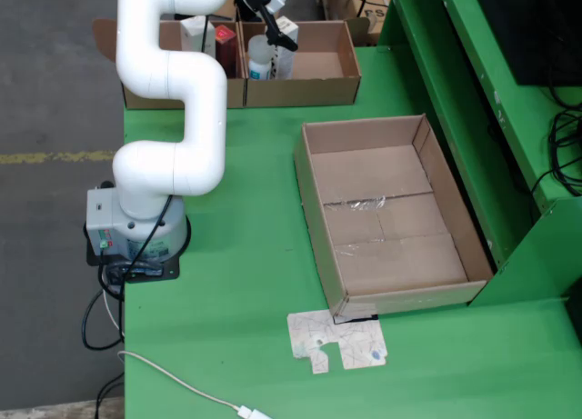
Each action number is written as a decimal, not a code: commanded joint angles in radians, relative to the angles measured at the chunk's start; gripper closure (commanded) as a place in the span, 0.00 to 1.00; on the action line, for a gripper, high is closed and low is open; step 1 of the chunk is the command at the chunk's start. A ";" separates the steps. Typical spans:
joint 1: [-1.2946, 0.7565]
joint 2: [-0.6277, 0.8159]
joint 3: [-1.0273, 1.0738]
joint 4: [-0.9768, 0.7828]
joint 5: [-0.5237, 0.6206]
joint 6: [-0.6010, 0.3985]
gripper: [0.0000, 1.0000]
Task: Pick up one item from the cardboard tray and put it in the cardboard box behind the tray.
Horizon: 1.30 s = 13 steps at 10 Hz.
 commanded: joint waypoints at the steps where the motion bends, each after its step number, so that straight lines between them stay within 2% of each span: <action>1: -0.029 0.029 0.020 0.068 -0.032 -0.066 0.00; 5: -0.035 0.038 0.020 0.078 -0.050 -0.093 0.00; 8: -0.091 0.046 0.020 0.107 -0.048 -0.174 0.00; 12: -0.091 0.046 0.020 0.107 -0.048 -0.174 0.00; 13: -0.126 0.073 0.020 0.050 -0.020 -0.188 0.00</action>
